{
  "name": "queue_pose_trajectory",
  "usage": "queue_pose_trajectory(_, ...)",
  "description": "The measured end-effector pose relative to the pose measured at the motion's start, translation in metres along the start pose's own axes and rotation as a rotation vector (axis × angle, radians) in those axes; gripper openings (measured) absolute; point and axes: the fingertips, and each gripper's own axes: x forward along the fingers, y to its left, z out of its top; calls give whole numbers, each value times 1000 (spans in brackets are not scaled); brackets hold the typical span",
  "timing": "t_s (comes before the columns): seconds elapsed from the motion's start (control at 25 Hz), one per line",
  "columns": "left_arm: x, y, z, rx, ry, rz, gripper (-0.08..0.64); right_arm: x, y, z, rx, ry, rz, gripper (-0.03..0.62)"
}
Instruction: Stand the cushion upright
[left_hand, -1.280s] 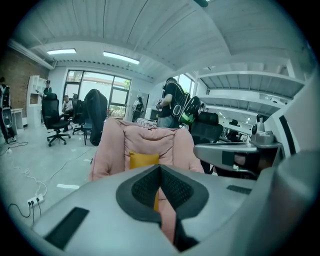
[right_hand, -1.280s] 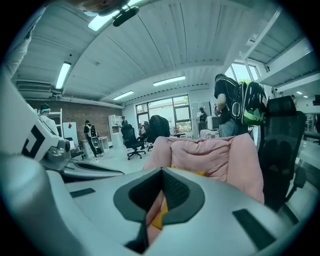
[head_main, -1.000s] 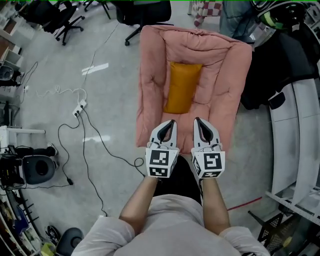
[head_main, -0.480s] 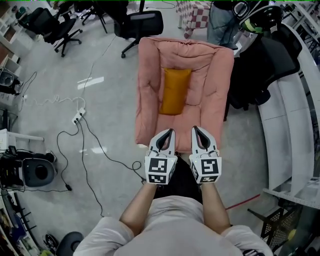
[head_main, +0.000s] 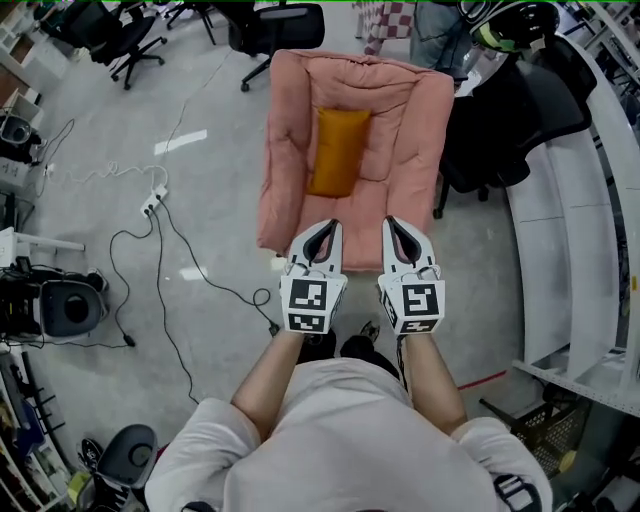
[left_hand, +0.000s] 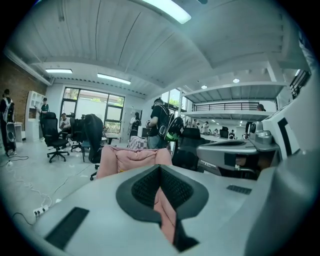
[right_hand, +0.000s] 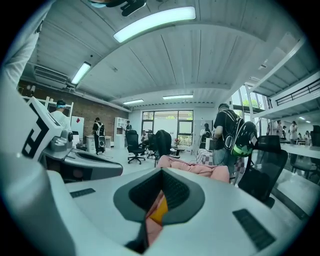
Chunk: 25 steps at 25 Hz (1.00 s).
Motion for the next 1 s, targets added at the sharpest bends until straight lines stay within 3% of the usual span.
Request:
queue_pose_trajectory(0.2,-15,-26,5,-40,-23,62,12,-32,-16,3,-11,-25,24,6)
queue_pose_trajectory(0.4,-25,-46,19,-25,-61,97,12,-56,-28,12,-9,-62,13,6)
queue_pose_trajectory(1.0,-19,-109,34,41,-92,70,12,-93,-57,28,5,-145,28,6)
